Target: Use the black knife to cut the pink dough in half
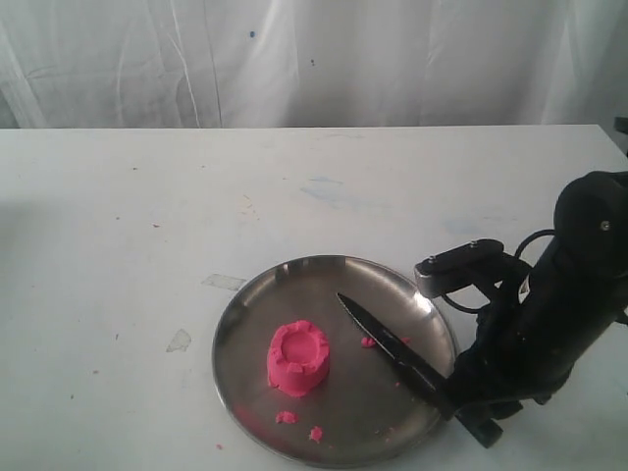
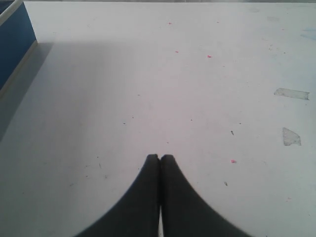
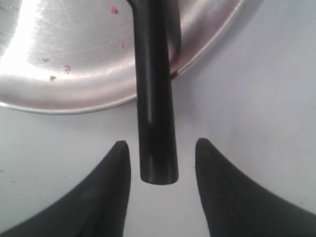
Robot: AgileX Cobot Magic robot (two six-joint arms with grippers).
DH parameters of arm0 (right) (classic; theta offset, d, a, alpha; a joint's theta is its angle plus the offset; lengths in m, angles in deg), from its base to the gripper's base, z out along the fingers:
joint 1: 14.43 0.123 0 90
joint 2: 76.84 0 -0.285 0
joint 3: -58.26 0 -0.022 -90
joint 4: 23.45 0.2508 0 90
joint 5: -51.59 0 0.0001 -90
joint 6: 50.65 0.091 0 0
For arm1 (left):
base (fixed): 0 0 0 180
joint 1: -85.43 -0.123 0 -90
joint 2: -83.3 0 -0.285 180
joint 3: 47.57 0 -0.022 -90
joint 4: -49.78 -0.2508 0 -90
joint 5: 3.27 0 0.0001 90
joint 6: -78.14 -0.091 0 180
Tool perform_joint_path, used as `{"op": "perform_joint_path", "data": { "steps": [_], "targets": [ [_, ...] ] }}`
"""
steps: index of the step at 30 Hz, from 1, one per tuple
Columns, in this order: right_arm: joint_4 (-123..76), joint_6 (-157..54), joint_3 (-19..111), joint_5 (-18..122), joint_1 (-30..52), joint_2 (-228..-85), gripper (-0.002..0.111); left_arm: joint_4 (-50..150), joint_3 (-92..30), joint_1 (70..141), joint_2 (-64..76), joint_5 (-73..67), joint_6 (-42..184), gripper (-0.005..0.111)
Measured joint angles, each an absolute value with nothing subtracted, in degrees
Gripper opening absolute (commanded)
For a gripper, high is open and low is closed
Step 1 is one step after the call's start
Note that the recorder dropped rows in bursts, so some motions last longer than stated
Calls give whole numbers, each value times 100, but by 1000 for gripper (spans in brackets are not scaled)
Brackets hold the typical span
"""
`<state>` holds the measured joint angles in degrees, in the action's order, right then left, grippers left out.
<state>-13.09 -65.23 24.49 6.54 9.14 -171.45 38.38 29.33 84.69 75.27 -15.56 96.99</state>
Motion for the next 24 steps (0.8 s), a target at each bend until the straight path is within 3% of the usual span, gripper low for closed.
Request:
{"op": "perform_joint_path", "data": {
  "steps": [9,17,21,24],
  "targets": [
    [-1490,-6344,2730,732,914,-16743,41,3838,2933,8469,7527,-1556,9699,0],
    [-3966,-3651,2736,1001,255,-16200,41,3838,2933,8469,7527,-1556,9699,0],
    [-2901,-4302,2736,799,-364,-16527,41,3838,2933,8469,7527,-1556,9699,0],
    [-1120,-5992,2736,463,-614,-16783,41,3838,2933,8469,7527,-1556,9699,0]
  ]
}}
